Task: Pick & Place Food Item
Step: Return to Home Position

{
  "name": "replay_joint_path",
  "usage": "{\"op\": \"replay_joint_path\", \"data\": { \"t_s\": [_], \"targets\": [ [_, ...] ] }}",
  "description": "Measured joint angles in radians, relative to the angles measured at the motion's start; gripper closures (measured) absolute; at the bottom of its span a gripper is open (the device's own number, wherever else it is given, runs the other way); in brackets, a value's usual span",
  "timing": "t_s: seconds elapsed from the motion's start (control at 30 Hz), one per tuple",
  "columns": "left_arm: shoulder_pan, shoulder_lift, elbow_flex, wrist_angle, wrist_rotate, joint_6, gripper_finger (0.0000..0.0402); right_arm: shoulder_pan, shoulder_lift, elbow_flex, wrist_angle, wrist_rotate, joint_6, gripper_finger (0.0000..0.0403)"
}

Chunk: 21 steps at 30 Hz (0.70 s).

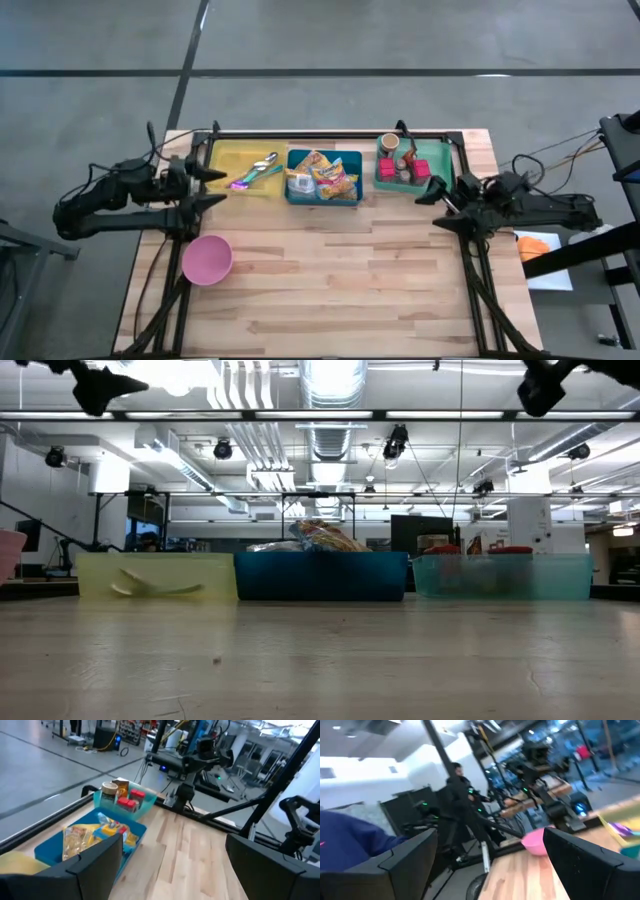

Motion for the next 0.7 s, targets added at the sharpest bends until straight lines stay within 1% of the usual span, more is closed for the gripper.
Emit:
{"op": "replay_joint_path", "data": {
  "t_s": [0.13, 0.27, 0.37, 0.53, 0.7],
  "targets": [
    [0.0, -0.078, -0.099, 0.01, 0.0, 0.003, 0.0044, 0.034, -0.073, -0.043, -0.001, 0.03, -0.013, 0.0042],
    [-0.001, -0.125, -0.203, 0.021, 0.026, 0.0, 0.0044, 0.045, -0.131, -0.101, 0.002, 0.049, -0.055, 0.0042],
    [-0.001, -0.157, -0.263, 0.057, 0.053, -0.004, 0.0044, 0.046, -0.18, -0.145, 0.012, 0.041, -0.066, 0.0042],
    [-0.001, -0.197, -0.341, 0.055, 0.058, -0.005, 0.0044, 0.045, -0.255, -0.234, 0.067, 0.028, -0.052, 0.0042],
    [-0.001, -0.252, -0.416, 0.07, 0.064, -0.005, 0.0044, 0.046, -0.277, -0.317, 0.168, -0.016, -0.03, 0.0042]
  ]
}}
